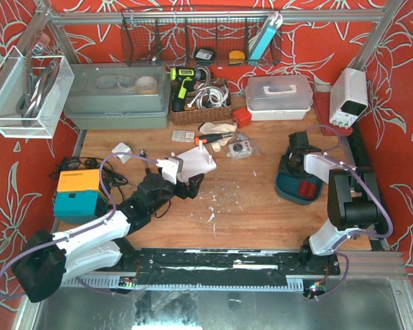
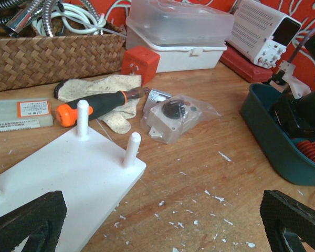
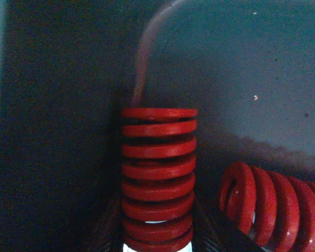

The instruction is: Install the large spring

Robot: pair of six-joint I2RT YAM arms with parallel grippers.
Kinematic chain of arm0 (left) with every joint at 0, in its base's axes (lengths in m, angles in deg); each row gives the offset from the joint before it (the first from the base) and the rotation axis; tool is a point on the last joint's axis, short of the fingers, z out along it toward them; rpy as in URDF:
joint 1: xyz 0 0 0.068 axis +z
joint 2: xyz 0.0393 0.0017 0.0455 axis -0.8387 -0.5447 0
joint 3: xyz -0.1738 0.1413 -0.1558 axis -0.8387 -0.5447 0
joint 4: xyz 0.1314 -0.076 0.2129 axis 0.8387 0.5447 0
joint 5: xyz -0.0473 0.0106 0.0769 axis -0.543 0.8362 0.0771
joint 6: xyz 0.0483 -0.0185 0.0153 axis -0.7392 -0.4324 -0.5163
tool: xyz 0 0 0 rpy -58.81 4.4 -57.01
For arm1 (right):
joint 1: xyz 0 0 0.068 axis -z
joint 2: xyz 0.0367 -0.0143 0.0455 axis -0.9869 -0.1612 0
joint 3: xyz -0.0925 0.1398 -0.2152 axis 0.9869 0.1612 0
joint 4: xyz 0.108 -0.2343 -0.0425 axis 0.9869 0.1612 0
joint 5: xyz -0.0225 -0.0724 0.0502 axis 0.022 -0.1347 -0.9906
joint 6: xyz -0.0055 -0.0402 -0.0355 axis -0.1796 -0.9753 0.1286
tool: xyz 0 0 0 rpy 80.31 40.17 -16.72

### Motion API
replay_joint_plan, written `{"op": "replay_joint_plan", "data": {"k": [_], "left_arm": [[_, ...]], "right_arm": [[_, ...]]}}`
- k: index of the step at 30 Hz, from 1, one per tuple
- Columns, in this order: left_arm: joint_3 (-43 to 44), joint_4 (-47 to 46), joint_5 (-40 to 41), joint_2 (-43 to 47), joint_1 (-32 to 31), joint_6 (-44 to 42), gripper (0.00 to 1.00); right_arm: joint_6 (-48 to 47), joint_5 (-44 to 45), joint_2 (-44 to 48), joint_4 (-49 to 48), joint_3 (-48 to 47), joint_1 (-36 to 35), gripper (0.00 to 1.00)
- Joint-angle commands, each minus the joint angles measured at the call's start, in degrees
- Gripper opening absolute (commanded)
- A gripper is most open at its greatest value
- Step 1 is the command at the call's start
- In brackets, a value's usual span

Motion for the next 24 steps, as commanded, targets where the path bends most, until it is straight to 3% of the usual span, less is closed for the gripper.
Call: {"op": "replay_joint_plan", "data": {"k": [1,14,24], "left_arm": [[0.5,-0.39,0.75,0.52,-0.51,-0.01,1.0],[0.43,-0.38,1.24,0.56,-0.46,0.25,1.0],[0.27,0.68,6.04,0.61,-0.46,2.03,1.0]], "right_arm": [[-1.34,0.29,0.73,0.48,-0.42,0.11,0.24],[-1.93,3.19,9.54,1.22,1.72,-0.52,0.15],[-3.5,5.46,23.17,0.48,3.04,-5.32,0.08]]}}
